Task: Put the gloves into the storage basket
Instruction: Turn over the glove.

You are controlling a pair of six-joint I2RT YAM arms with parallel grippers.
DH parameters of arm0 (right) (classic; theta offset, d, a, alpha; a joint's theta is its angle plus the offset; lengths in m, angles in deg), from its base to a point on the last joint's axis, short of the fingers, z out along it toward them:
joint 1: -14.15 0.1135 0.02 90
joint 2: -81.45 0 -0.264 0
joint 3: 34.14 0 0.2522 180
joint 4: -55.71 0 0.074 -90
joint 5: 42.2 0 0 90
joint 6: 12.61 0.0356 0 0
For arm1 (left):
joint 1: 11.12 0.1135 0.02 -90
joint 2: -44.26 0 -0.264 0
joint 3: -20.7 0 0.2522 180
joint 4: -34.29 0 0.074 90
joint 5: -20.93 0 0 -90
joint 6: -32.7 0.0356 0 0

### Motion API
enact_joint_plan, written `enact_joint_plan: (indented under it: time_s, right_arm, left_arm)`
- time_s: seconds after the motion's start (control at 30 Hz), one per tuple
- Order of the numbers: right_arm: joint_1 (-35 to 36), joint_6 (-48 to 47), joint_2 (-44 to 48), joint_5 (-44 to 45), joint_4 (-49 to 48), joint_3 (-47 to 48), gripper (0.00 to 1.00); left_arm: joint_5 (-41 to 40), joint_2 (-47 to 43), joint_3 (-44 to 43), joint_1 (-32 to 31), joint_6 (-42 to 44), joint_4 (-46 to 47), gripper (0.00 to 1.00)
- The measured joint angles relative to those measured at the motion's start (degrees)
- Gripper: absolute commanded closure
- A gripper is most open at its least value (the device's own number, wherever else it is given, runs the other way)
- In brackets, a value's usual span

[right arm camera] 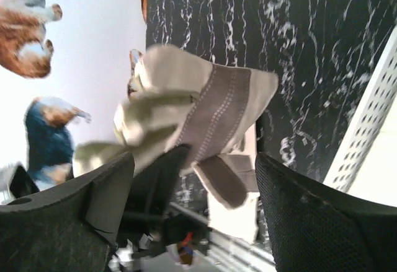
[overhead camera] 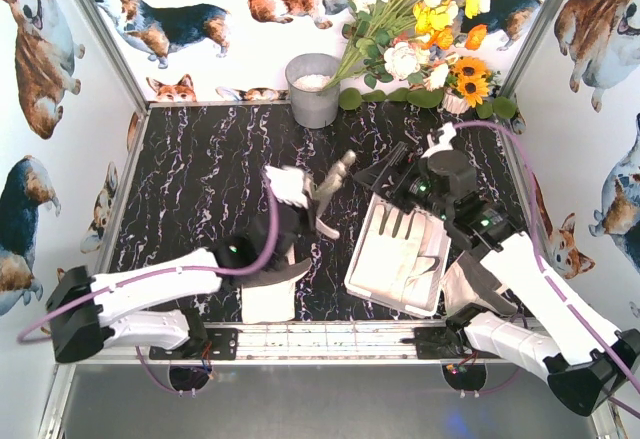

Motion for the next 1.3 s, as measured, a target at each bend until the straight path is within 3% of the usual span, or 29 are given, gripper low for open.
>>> enact_joint_plan:
  time_s: [0.17, 0.27, 0.57, 0.73, 1.03, 1.1, 1.13, 1.27, 1.3]
  right_arm:
    - [-0.83, -13.07, 1.60, -0.35, 1.99, 3.52, 0.13]
    - [-3.39, -19.54, 3.13, -5.07, 2.27, 3.30, 0.12]
    - [-8.74, -32.72, 2.78, -27.43, -0.31, -0.55, 0.06]
    - [-8.74, -35.76, 1.01, -34.36, -1.99, -1.66, 0.05]
    - [-8.74, -35.43, 0.90, -44.15, -7.45, -4.98, 0.09]
    - [-8.74, -34.12, 0.66, -46.75, -9.05, -5.92, 0.18]
    - [-8.74, -33.40, 0.50, -47.93, -9.94, -6.29, 0.27]
    - [-8.74, -30.12, 0.04, -51.71, -14.08, -7.28, 0.88]
    - [-8.74, -28.65, 0.04, -52.52, -15.23, -7.67, 1.00]
  left_arm:
    - [18.10, -5.20, 0.02, 11.80, -4.28, -4.74, 1.00]
    - [29.51, -6.99, -0.31, 16.96, -5.75, -7.96, 1.00]
    - [59.87, -8.63, -2.93, 21.42, -8.41, -10.93, 1.00]
    - [68.32, -8.74, -3.28, 21.46, -10.10, -9.35, 1.00]
    - [74.14, -10.10, -3.43, 21.51, -12.37, -5.57, 1.00]
    - [74.42, -10.51, -3.56, 21.51, -12.83, -4.96, 1.00]
    - [74.44, -10.80, -3.58, 21.51, -13.05, -4.63, 1.00]
    - [73.59, -12.13, -3.58, 21.51, -14.08, -3.02, 1.00]
    - [72.91, -12.50, -3.56, 21.51, -14.29, -2.62, 0.89]
